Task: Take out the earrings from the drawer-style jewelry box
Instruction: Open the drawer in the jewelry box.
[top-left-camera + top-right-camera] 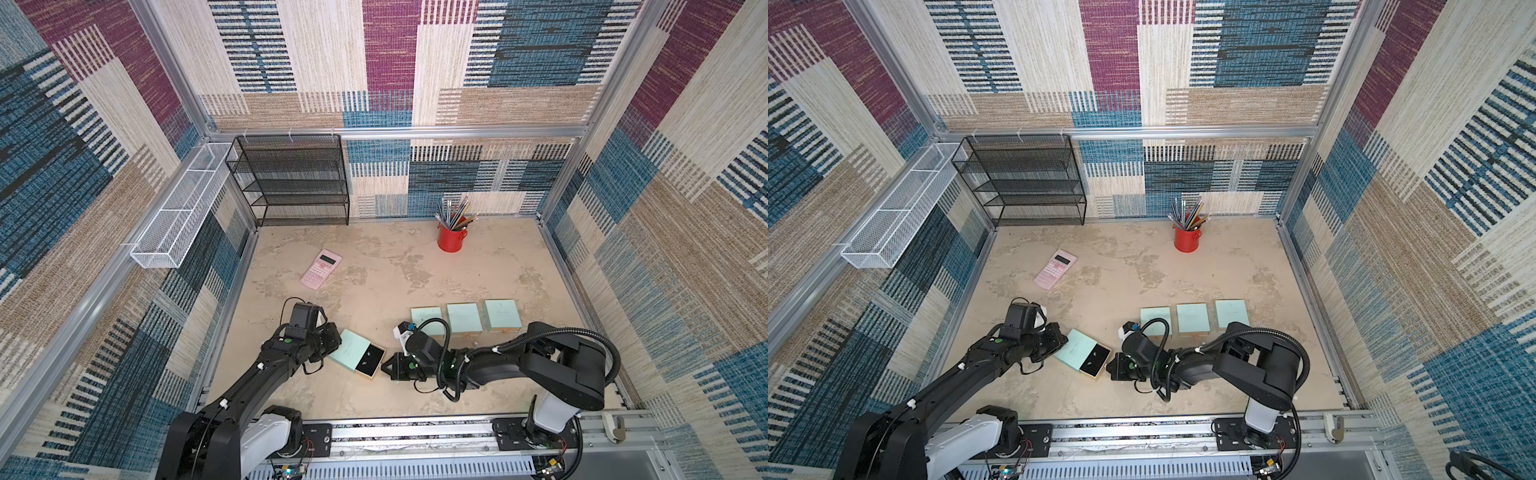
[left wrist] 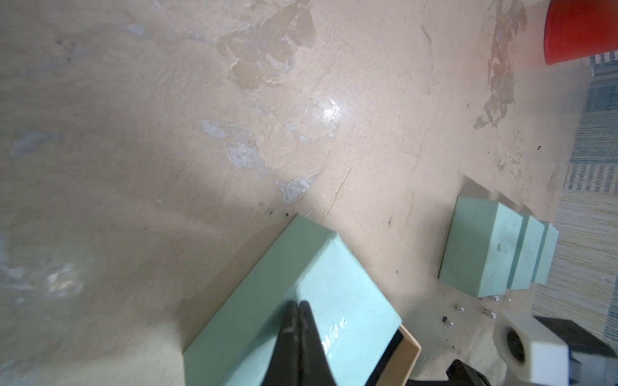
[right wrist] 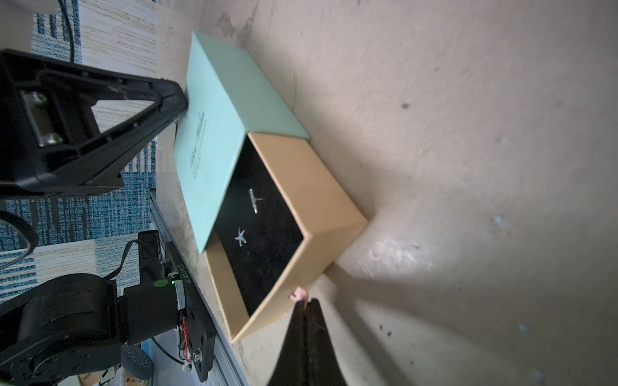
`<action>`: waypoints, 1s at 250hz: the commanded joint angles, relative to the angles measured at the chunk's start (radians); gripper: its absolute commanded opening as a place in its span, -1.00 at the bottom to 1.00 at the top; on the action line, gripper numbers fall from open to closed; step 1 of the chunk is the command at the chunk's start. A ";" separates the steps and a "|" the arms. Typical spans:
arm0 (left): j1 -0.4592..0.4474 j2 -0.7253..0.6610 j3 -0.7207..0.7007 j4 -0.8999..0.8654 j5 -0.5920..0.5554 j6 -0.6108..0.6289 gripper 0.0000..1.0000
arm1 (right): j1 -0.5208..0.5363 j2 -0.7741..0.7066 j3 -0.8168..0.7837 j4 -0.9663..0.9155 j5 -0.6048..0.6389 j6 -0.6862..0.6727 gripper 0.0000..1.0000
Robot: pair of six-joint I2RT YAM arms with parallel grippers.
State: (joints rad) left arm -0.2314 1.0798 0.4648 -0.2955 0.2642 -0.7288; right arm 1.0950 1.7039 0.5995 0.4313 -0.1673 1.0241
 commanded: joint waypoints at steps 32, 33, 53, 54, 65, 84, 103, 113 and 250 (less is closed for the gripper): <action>0.000 0.006 -0.005 -0.041 -0.030 0.028 -1.00 | 0.008 -0.010 -0.001 0.006 0.028 0.007 -1.00; 0.000 0.006 -0.003 -0.041 -0.030 0.027 -1.00 | 0.008 -0.011 -0.001 0.006 0.029 0.007 -1.00; 0.000 0.001 0.003 -0.050 -0.029 0.024 -1.00 | 0.009 -0.033 -0.013 0.006 0.052 0.013 -0.92; 0.000 0.001 0.005 -0.051 -0.028 0.025 -1.00 | 0.009 -0.034 -0.013 0.006 0.054 0.013 -0.91; 0.000 -0.006 0.008 -0.055 -0.035 0.025 -1.00 | 0.009 -0.049 -0.021 0.004 0.063 0.017 -0.80; 0.000 -0.011 0.011 -0.064 -0.048 0.023 -1.00 | 0.010 -0.061 -0.027 0.002 0.068 0.015 -0.69; 0.000 -0.009 0.014 -0.061 -0.042 0.018 -1.00 | 0.012 -0.072 -0.031 0.001 0.069 0.014 -0.65; 0.000 -0.009 0.016 -0.058 -0.036 0.015 -1.00 | 0.012 -0.085 -0.037 0.000 0.072 0.015 -0.65; 0.013 -0.210 0.207 -0.277 0.134 0.077 -1.00 | -0.069 -0.244 0.168 -0.271 -0.029 -0.260 -0.42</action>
State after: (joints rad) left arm -0.2234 0.9348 0.6384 -0.4519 0.3244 -0.7166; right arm 1.0542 1.4418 0.7315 0.2050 -0.0971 0.8753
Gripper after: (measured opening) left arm 0.048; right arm 0.304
